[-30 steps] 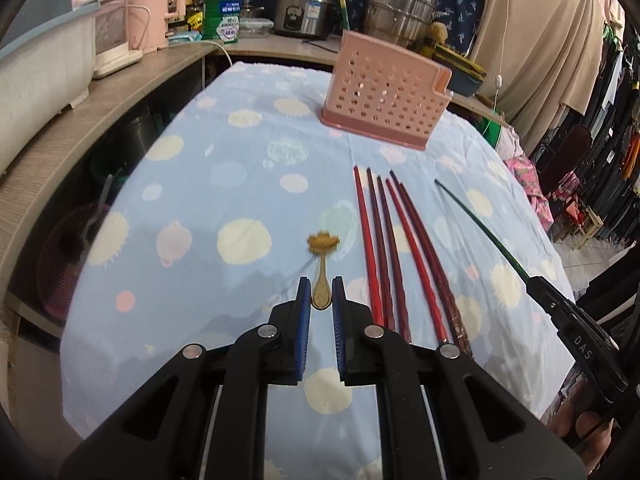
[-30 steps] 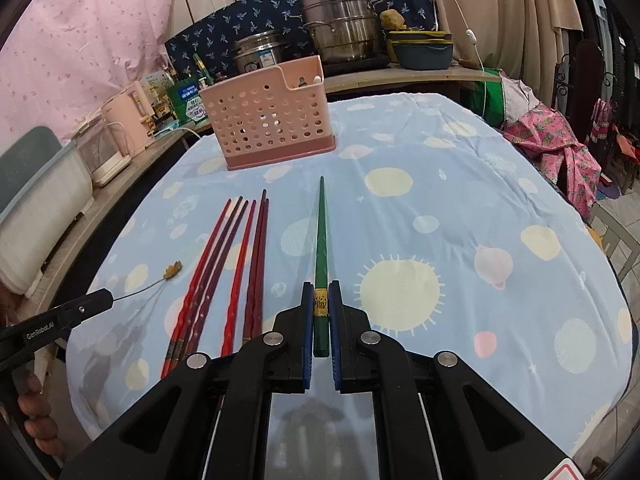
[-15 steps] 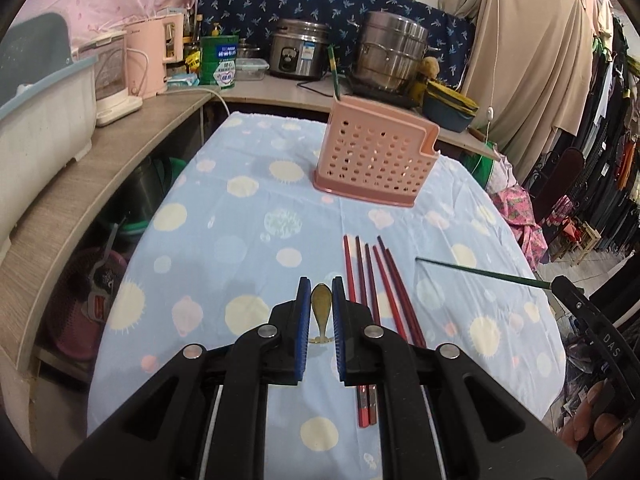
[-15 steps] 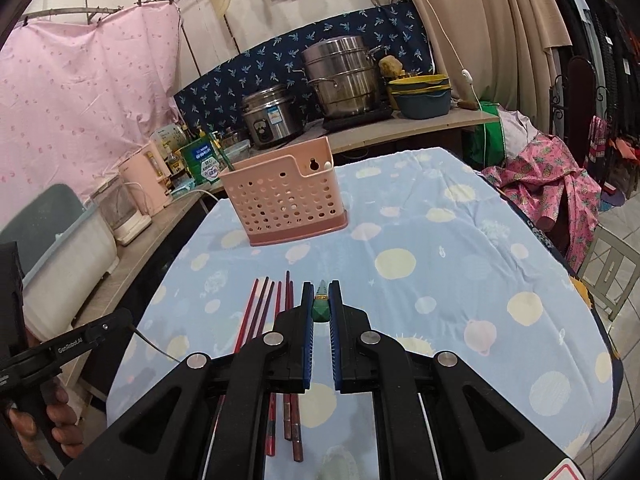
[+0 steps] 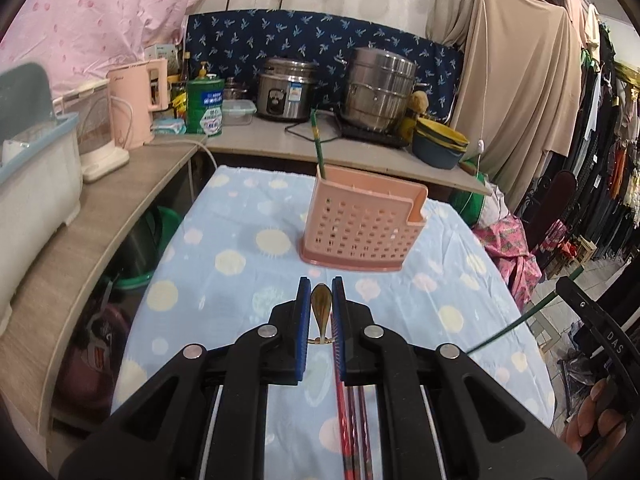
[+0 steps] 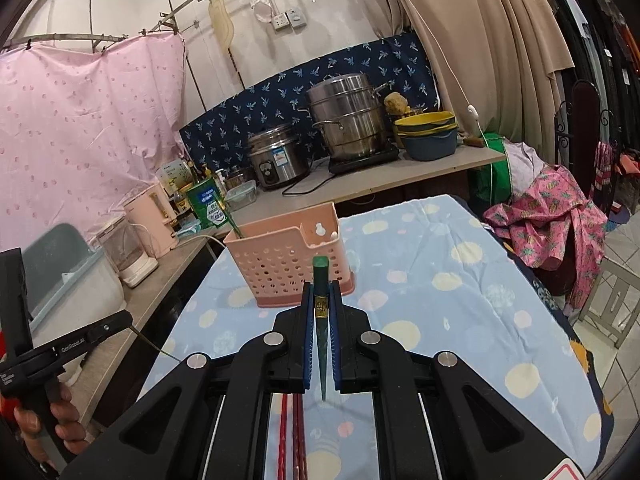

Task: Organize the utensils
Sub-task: 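Carry the gold spoon and green chopstick with both tools into the pink basket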

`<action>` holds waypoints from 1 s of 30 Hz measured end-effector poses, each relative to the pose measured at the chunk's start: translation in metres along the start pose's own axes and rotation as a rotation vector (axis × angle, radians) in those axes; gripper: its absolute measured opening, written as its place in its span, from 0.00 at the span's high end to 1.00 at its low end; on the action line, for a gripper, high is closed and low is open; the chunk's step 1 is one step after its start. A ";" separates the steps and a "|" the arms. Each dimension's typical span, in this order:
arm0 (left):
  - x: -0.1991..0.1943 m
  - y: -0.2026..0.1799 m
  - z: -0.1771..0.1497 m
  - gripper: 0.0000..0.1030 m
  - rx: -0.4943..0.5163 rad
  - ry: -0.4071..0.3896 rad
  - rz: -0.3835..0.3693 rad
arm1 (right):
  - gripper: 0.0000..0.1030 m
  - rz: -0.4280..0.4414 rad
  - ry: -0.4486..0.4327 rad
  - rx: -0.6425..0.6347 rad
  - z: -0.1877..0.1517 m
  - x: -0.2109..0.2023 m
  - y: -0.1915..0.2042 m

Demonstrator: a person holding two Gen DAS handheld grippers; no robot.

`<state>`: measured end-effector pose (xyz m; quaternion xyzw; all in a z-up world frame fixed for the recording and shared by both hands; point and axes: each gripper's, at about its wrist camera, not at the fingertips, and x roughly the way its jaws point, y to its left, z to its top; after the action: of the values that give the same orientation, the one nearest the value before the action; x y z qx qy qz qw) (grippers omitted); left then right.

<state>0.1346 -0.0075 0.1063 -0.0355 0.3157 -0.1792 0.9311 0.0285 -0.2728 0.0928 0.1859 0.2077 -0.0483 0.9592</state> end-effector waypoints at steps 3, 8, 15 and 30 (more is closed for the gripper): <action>0.007 -0.003 0.022 0.90 0.002 -0.021 -0.008 | 0.93 0.002 -0.026 -0.008 0.020 0.008 0.003; 0.018 -0.009 0.054 0.90 0.008 -0.061 -0.019 | 0.93 0.024 -0.085 0.009 0.056 0.022 0.005; 0.034 -0.014 0.106 0.90 -0.002 -0.120 -0.049 | 0.93 0.075 -0.181 0.056 0.110 0.048 0.012; 0.106 -0.024 0.147 0.90 0.013 -0.102 -0.037 | 0.93 0.093 -0.234 0.102 0.154 0.128 0.025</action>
<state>0.2933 -0.0747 0.1674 -0.0441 0.2661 -0.1965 0.9427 0.2077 -0.3096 0.1776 0.2371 0.0827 -0.0357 0.9673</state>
